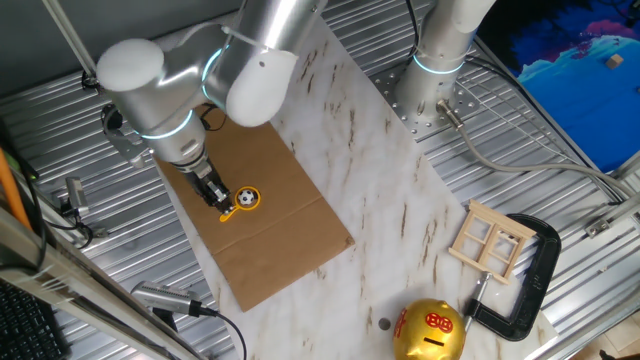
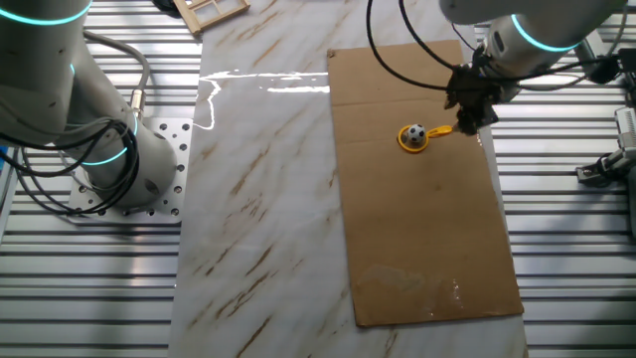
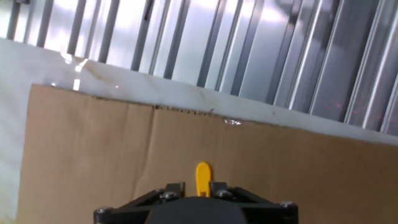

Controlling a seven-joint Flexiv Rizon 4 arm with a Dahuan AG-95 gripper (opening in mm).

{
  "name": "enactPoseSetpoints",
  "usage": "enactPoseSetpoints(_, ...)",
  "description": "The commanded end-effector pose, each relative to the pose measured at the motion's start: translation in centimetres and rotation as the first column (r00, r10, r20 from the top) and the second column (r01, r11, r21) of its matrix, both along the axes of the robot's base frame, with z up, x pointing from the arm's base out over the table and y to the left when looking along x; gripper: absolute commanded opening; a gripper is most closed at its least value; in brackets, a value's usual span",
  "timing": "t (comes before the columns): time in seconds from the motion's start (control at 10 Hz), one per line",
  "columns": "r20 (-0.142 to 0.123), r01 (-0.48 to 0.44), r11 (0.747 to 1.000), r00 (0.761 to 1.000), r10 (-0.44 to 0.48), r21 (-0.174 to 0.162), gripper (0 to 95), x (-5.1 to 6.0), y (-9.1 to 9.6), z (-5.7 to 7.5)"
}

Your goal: Remove the bubble ring from the ball

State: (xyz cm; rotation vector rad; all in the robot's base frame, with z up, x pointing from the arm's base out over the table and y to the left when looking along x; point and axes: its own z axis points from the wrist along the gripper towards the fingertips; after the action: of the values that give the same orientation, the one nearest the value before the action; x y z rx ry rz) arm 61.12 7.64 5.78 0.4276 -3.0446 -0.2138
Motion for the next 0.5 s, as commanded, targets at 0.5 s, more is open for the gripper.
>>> enactPoseSetpoints(0.5,-0.005,0.038,0.999,0.999,-0.038,-0.012,38.0,-0.29,0.21,-1.46)
